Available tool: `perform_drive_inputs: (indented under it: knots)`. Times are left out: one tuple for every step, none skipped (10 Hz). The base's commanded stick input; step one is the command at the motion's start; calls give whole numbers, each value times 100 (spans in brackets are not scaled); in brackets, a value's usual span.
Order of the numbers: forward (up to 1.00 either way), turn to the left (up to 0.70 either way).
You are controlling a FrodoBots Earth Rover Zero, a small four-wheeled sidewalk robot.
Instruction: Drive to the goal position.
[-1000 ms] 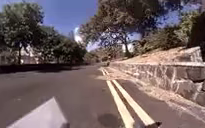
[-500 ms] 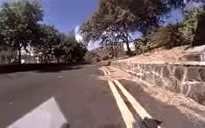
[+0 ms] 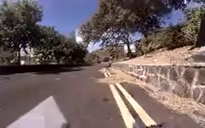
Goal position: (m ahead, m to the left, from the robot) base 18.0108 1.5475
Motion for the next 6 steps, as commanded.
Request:
perform_drive_inputs:
  knots:
    - [50,0]
    - [50,0]
    - [50,0]
    - [50,0]
    - [50,0]
    - [50,0]
